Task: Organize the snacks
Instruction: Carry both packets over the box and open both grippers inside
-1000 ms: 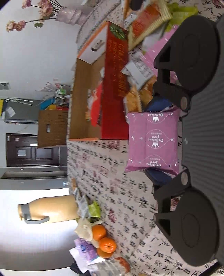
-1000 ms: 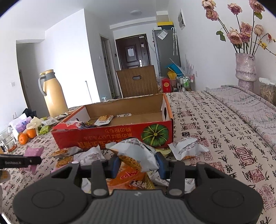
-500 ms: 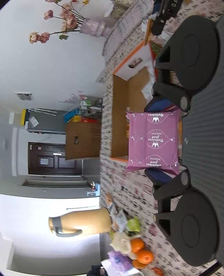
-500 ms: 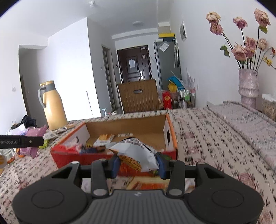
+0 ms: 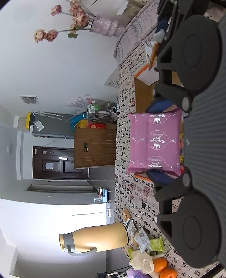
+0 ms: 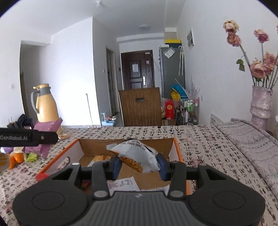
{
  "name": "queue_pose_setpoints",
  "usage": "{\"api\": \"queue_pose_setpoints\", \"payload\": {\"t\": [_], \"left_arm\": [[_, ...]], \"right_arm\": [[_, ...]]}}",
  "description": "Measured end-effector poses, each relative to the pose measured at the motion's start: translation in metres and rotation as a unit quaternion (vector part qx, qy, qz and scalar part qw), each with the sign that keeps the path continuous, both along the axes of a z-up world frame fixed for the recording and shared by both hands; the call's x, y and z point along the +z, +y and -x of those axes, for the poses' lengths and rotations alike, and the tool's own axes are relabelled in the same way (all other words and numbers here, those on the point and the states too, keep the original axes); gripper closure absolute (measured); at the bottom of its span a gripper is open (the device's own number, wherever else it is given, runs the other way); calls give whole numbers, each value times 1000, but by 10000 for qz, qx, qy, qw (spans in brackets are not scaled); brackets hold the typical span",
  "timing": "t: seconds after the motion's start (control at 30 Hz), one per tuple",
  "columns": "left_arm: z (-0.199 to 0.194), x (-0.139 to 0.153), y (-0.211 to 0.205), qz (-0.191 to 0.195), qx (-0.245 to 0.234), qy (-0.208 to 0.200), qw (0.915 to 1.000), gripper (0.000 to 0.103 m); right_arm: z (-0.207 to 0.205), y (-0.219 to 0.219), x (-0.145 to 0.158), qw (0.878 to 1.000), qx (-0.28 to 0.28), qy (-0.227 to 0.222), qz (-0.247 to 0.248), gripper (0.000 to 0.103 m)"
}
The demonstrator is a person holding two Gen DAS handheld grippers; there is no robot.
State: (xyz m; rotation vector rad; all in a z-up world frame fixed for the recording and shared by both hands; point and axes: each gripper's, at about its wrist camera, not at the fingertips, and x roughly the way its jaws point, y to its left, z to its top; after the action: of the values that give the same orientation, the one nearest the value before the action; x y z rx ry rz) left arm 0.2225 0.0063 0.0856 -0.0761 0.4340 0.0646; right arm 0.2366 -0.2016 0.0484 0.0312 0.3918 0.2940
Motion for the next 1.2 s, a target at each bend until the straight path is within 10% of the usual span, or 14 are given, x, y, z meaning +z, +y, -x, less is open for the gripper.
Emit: {"api": "queue_pose_setpoints", "payload": {"t": [0.4, 0.57, 0.67, 1.2], "left_arm": [[-47, -39, 13, 84, 160, 509, 9985, 28], [-41, -39, 12, 97, 233, 377, 9990, 0], [-36, -35, 13, 148, 321, 295, 9989, 0], [-25, -20, 11, 216, 350, 209, 9989, 0]], "right_arm": [[-45, 6, -32, 9986, -41, 490, 186, 58], [-44, 0, -35, 9985, -75, 524, 122, 36], [-41, -5, -34, 9989, -169, 435, 14, 0], [-29, -9, -17, 9996, -211, 146, -85, 0]]}}
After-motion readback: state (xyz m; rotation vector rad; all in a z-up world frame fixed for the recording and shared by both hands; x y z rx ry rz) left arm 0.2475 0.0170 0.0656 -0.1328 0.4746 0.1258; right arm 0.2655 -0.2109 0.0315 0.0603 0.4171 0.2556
